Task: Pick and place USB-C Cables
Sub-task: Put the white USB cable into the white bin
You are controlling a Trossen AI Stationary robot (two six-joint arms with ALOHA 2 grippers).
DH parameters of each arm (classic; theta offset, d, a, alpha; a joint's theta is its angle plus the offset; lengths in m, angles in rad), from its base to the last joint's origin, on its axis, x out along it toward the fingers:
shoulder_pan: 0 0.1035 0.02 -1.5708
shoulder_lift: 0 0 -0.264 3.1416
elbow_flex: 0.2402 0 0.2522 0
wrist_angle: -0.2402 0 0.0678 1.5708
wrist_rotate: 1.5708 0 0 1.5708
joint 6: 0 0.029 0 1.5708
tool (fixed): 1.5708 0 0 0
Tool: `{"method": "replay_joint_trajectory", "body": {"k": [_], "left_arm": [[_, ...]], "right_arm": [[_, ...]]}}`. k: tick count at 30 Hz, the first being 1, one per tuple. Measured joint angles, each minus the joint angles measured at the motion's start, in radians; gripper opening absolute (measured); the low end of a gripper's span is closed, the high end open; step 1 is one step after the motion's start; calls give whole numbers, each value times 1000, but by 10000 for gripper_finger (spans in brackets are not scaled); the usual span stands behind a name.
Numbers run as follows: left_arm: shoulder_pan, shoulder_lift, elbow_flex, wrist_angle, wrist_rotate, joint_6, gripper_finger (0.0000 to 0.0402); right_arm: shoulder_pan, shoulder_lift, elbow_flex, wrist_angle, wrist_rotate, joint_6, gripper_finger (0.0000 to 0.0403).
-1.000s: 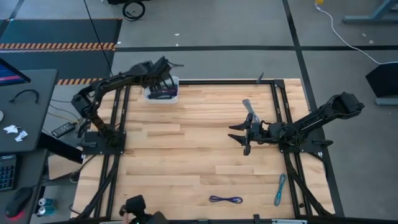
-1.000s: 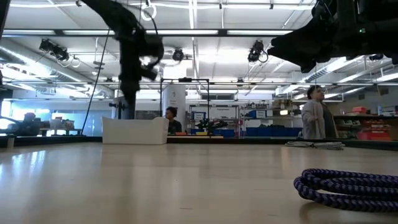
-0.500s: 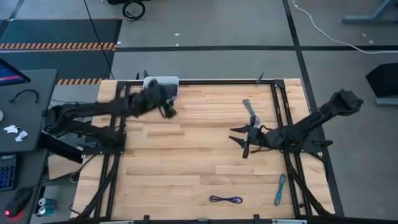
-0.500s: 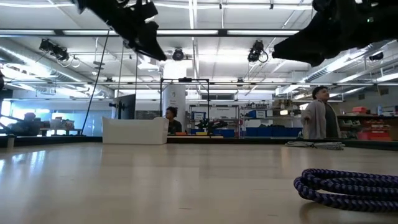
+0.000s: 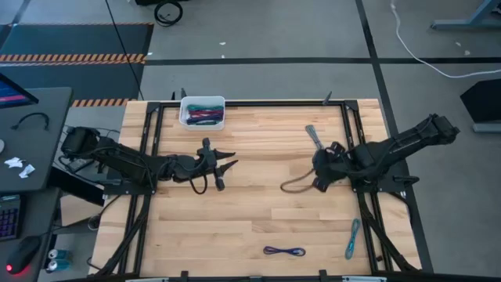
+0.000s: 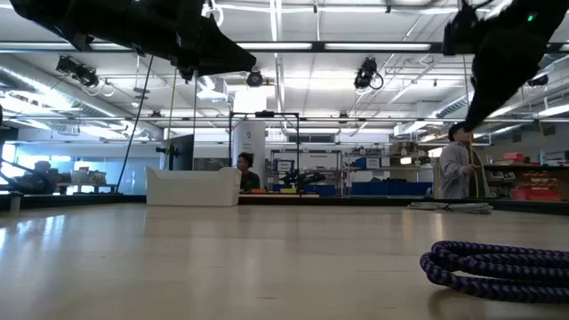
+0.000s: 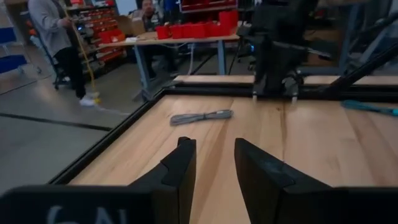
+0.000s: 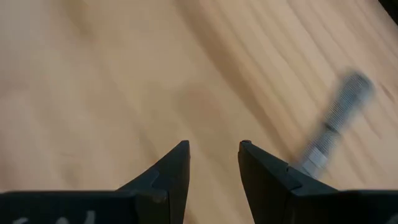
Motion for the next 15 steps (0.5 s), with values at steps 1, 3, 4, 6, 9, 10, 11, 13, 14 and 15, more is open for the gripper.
{"method": "replay_joint_trajectory", "body": {"k": [1,3,4,6,9,10,11,13,14,15], "left_arm": [[-8,13,4,7,-10,-1,117],[-18,31,7,26,-18,-1,117],[-20,41,7,37,-18,-2,117],[-21,61,7,52,-18,-3,117],[-20,79,7,65,-19,-2,117],[-20,84,7,66,-19,-2,117],[-20,85,7,57,-19,-2,117],[-20,85,7,59,-19,-3,117],[-20,85,7,58,-19,-3,117],[-20,85,7,56,-19,-3,117]], "right_arm": [[-36,1,-2,-39,-7,13,142],[-112,3,-16,-69,-15,27,142],[-151,5,-25,-65,-15,20,143],[-230,6,-35,-52,-18,-25,146],[-354,18,-37,-28,-18,-93,159],[-395,23,-37,-17,-18,-118,166],[-438,29,-37,4,-18,-145,173],[-518,43,-37,34,-32,-194,191],[-556,51,-37,46,-44,-220,200],[-591,59,-37,65,-48,-242,210]]}}
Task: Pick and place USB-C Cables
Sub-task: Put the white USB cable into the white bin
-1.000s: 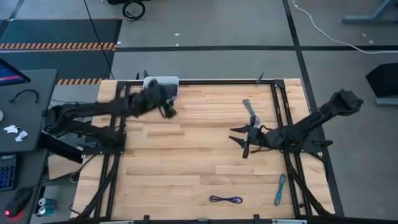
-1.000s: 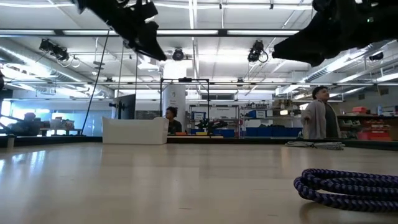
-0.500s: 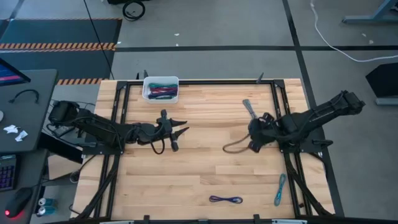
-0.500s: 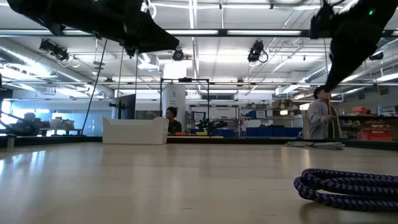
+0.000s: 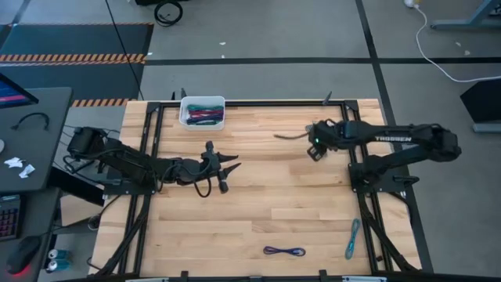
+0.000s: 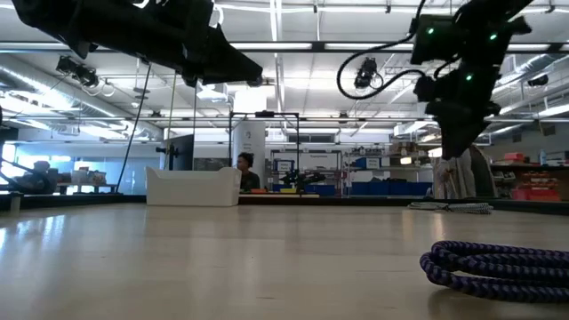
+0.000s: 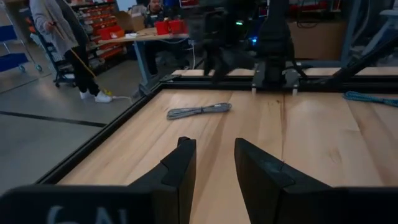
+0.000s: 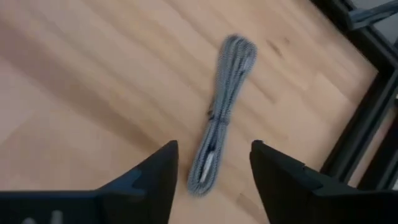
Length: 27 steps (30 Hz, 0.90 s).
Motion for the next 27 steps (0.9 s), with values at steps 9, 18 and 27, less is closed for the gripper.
{"method": "replay_joint_trajectory", "body": {"k": [9,18,27], "left_arm": [[-9,0,0,-2,0,-2,117],[-29,0,0,-2,1,-2,117],[-22,0,0,-2,1,-13,117]], "right_arm": [[-191,79,-115,287,-78,-83,273],[-243,107,-350,608,-153,-33,236],[-207,77,-512,859,-87,-22,80]]}}
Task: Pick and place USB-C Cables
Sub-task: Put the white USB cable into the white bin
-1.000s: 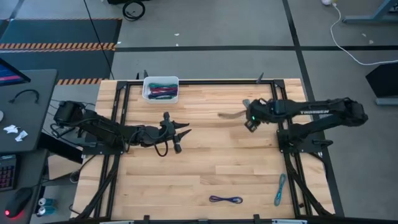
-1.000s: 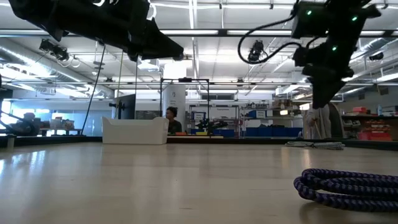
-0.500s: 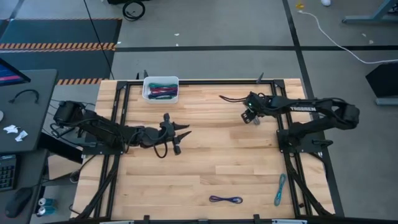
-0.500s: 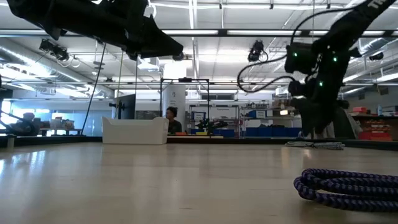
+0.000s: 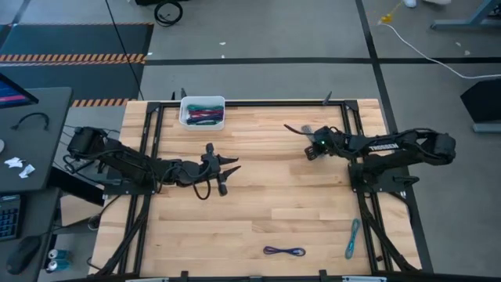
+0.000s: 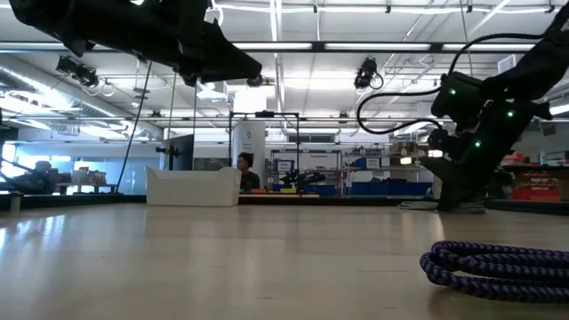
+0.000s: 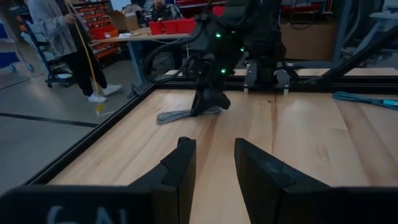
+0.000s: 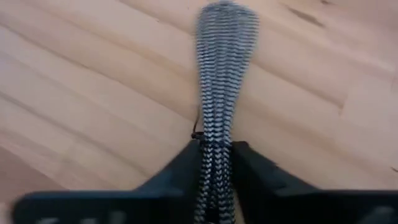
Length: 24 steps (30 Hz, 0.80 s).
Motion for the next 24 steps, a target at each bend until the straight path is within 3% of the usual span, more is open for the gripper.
{"method": "replay_joint_trajectory", "body": {"k": [2,5,7,13,18,24], "left_arm": [[3,0,0,0,0,-1,117],[8,0,0,0,0,-6,117],[11,0,0,0,0,-7,117],[38,23,0,32,12,-8,117],[84,77,0,110,129,-12,117],[157,162,0,309,276,-49,141]], "right_arm": [[28,-5,-17,33,19,-3,33],[93,-3,-32,113,43,-24,28],[148,4,-37,222,-27,-36,31],[303,38,-96,817,-125,-224,29],[386,108,-155,1306,-134,-305,29],[453,227,-82,1520,-238,-414,29]]}}
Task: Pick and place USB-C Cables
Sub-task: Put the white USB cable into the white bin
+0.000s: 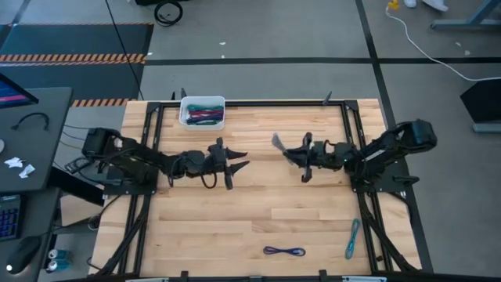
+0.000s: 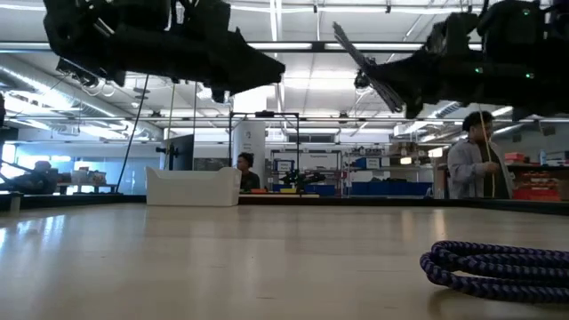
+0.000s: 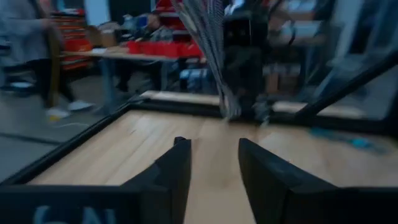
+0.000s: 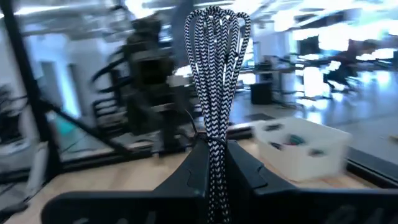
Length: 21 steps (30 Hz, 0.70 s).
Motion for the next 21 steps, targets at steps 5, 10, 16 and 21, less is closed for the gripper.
{"method": "replay_joint_trajectory", "body": {"k": [5,10,16,21], "left_arm": [[61,55,0,146,160,-61,223],[86,68,1,204,212,-52,310],[86,68,2,298,215,-24,347],[85,68,7,335,227,-2,335]], "right_arm": [[34,125,139,11,-36,-73,28],[35,247,255,68,-77,-98,28],[34,363,353,86,-94,-92,28],[33,418,392,87,-110,-71,28]]}}
